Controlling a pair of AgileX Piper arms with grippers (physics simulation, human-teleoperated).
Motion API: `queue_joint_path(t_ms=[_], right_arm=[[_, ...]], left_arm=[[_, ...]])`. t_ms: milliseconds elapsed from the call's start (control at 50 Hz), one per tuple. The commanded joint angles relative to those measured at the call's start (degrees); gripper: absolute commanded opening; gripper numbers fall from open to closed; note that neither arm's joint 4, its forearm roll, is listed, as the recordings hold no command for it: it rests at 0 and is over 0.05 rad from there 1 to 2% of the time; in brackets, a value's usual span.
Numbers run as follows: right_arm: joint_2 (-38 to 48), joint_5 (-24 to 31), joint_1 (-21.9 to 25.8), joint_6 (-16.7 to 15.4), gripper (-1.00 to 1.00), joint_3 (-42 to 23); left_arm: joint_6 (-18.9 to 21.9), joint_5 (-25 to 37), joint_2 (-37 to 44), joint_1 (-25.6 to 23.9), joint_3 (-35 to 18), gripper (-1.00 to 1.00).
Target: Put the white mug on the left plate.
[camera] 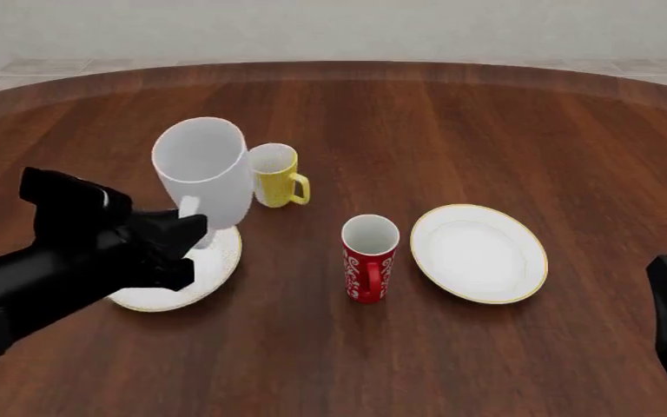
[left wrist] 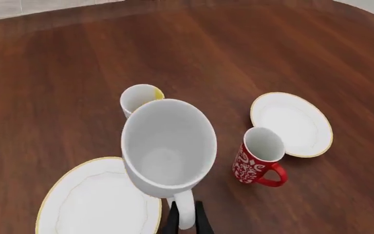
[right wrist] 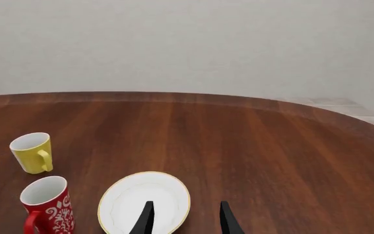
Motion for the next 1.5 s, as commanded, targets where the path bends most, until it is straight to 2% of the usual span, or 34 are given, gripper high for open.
queue_joint_path(t_ms=[20, 280, 600, 860, 920, 1000, 1500], right_arm=[[0.0, 0.0, 0.1, 0.0, 1.0, 0.0], [0.0, 0.1, 0.2, 0.0, 1.0, 0.0], [-0.1, -0.1, 0.1, 0.0, 1.0, 0.0], [-0.1, -0.1, 0.0, 0.0, 1.0, 0.0], [-0.1, -0.1, 0.0, 0.0, 1.0, 0.0], [-0.1, -0.1, 0.0, -0.1, 1.0, 0.0], [-0.1, 0.1, 0.0, -0.2, 1.0, 0.0]], left_arm=[[0.6, 3.2, -4.7, 3.5, 0.4, -1.0], [0.8, 5.4, -7.8, 8.5, 1.0, -1.0], [-0.5, 4.4, -6.3, 11.5, 2.5, -1.0], [-2.2, 2.5, -3.6, 11.4, 3.2, -1.0], [-1.5, 1.0, -1.2, 12.2, 3.6, -1.0], [-2.7, -1.4, 2.8, 12.5, 3.4, -1.0], [-3.6, -4.0, 6.5, 11.8, 3.8, -1.0]])
